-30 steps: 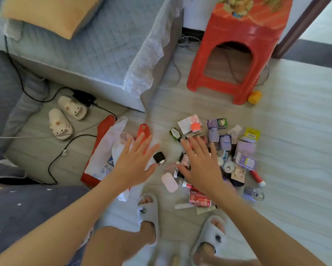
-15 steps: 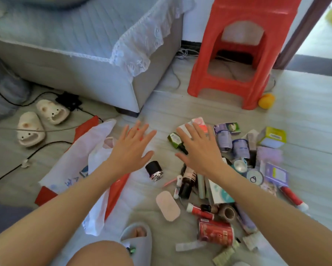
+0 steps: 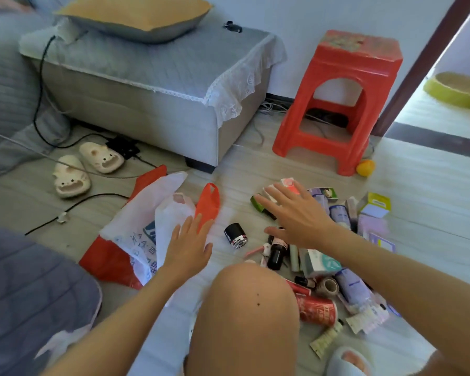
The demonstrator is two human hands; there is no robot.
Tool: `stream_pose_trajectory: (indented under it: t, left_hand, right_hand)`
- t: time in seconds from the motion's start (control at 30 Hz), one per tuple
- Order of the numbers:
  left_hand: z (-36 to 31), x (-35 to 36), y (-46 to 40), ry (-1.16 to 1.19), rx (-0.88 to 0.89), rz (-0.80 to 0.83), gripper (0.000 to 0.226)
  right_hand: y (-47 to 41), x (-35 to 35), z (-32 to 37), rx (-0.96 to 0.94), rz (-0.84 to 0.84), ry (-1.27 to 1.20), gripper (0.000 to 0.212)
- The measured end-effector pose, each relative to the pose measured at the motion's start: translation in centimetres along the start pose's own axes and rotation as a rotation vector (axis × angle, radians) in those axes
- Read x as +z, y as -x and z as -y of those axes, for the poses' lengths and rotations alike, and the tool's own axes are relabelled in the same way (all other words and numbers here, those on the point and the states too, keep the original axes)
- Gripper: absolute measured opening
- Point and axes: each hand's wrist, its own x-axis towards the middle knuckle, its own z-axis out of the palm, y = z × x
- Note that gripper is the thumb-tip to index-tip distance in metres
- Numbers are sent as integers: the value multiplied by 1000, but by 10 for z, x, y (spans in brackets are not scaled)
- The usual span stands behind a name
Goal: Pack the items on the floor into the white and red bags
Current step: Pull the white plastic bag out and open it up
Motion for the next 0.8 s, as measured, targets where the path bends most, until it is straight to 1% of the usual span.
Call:
stream_pose_trajectory:
  t: [0.13, 0.2, 0.3, 0.47, 0.57, 0.63, 0.7, 0.8]
  left_hand:
    - [20, -7, 0, 26, -31, -103, 52]
    - [31, -1, 0, 22, -121, -64, 53]
    - [45, 21, -2, 7, -277, 44, 56]
    - [69, 53, -39, -35, -415, 141, 68]
    - [80, 77, -69, -50, -463, 153, 74]
    - [86, 96, -83, -42, -496, 195, 78]
    - [89, 110, -92, -1, -536, 212, 74]
    - [85, 116, -100, 78, -550, 126, 53]
  right_hand:
    - [-27, -12, 16, 24, 55, -85, 72]
    - [-38, -6, 23, 28, 58, -135, 70]
    - [-51, 18, 27, 9, 92, -191, 68]
    - [-76, 87, 19, 1, 220, -252, 68]
    - [-92, 130, 26, 24, 281, -356, 69]
    - [-101, 154, 33, 49, 308, -444, 69]
    - [-105, 173, 38, 45, 334, -491, 68]
    - [-107, 191, 38, 8, 361, -517, 69]
